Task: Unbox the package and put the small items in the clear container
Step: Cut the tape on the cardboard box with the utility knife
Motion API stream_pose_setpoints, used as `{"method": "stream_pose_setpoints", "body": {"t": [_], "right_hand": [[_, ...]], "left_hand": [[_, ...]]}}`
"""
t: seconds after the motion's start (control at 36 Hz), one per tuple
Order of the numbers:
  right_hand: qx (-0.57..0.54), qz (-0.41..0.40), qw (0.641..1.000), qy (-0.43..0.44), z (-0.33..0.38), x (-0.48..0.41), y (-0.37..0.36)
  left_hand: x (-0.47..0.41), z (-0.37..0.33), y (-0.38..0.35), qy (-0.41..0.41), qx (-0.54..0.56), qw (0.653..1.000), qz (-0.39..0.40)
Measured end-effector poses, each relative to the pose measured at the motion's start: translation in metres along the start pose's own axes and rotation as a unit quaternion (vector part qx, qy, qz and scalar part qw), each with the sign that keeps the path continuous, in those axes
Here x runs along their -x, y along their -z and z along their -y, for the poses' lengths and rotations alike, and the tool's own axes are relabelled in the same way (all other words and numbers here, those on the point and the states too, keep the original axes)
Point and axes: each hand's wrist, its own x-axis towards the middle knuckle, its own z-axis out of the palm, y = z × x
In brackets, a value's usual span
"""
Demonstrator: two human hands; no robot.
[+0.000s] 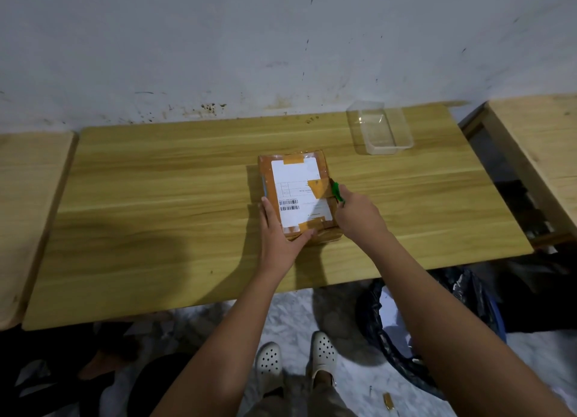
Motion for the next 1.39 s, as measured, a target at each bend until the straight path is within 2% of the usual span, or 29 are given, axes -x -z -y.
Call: {"method": "stream_pose_setpoints", "body": {"t": [0.25, 0.39, 0.58, 0.67, 0.78, 0.86, 0.94, 1.0, 1.06, 1.11, 1.22, 1.31, 1.39], "right_hand": [[0.035, -0.019, 0.999, 0.018, -0.002, 0.018, -0.004], [0.050, 0.013, 0.999, -0.012, -0.022, 0.026, -0.016], [0.036, -0.034, 0.999, 0.013, -0.039, 0.043, -0.024], [-0.010, -0.073, 0.997, 0.027, -0.045, 0.048, -0.019], [-0.142, -0.122, 0.982, 0.021, -0.055, 0.048, -0.013], [-0.241, -0.124, 0.962, -0.021, -0.063, 0.039, -0.010], [-0.312, -0.113, 0.941, -0.064, -0.066, 0.031, -0.011], [-0.338, -0.106, 0.932, -0.078, -0.067, 0.028, -0.012], [-0.356, -0.095, 0.926, -0.082, -0.065, 0.028, -0.014], [-0.376, -0.086, 0.919, -0.085, -0.064, 0.028, -0.017], [-0.410, -0.074, 0.904, -0.097, -0.062, 0.027, -0.018], [-0.408, -0.083, 0.904, -0.098, -0.062, 0.025, -0.017], [-0.405, -0.092, 0.903, -0.106, -0.064, 0.023, -0.014]], "left_hand": [[0.000, 0.000, -0.002, -0.002, 0.002, 1.000, -0.014], [0.000, -0.003, -0.003, 0.008, 0.014, 1.000, -0.016], [0.001, -0.003, -0.004, 0.012, 0.015, 0.999, -0.026], [0.002, -0.011, -0.008, 0.032, 0.037, 0.997, -0.053], [0.009, -0.018, -0.012, 0.053, 0.053, 0.996, -0.046], [0.013, -0.011, -0.004, -0.010, -0.015, 0.999, -0.033], [0.000, -0.006, 0.021, -0.153, -0.146, 0.977, 0.028], [-0.018, -0.006, 0.037, -0.249, -0.281, 0.919, 0.121], [-0.034, -0.003, 0.045, -0.309, -0.386, 0.852, 0.174], [-0.041, 0.001, 0.043, -0.314, -0.429, 0.827, 0.182], [-0.034, 0.009, 0.025, -0.298, -0.453, 0.831, 0.122], [-0.019, 0.001, -0.002, -0.238, -0.444, 0.861, 0.068], [-0.003, -0.018, -0.033, -0.161, -0.418, 0.892, 0.057]]}}
